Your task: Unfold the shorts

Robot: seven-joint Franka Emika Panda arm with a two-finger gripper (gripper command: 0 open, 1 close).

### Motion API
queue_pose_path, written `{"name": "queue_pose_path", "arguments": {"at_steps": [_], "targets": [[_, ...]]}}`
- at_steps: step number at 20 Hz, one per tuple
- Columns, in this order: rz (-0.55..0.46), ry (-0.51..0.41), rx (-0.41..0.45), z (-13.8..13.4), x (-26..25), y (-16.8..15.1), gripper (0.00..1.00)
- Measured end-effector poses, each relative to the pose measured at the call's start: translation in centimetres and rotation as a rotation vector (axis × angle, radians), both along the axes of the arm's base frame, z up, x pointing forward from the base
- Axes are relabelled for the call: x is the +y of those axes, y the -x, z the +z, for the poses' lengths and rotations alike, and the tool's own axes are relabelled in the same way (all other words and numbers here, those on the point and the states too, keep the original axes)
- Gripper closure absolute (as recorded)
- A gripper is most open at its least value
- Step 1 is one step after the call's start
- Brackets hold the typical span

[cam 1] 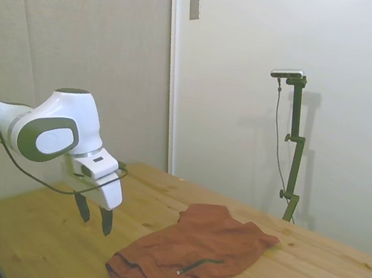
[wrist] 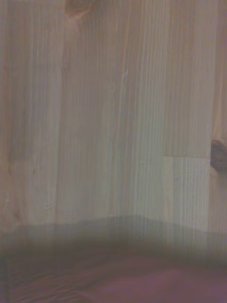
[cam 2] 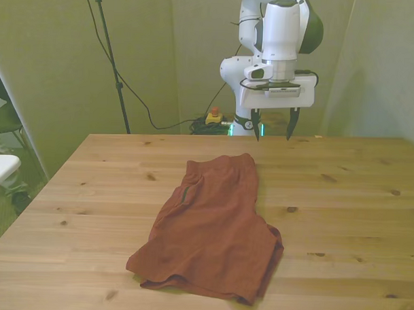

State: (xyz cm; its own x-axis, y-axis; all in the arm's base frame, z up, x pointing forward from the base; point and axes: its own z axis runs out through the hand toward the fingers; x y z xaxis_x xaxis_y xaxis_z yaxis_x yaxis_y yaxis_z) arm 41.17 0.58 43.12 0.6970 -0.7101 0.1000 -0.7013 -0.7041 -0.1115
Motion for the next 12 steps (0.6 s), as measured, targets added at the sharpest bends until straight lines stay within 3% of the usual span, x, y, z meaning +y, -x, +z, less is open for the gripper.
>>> {"name": "queue_pose_path", "arguments": {"at_steps": [6,12], "targets": [[-0.041,0.0,-0.047,1.0,-2.2,-0.6,0.0],[-0.2,-0.007,-0.156,4.8,-13.6,-4.5,0.0]]}}
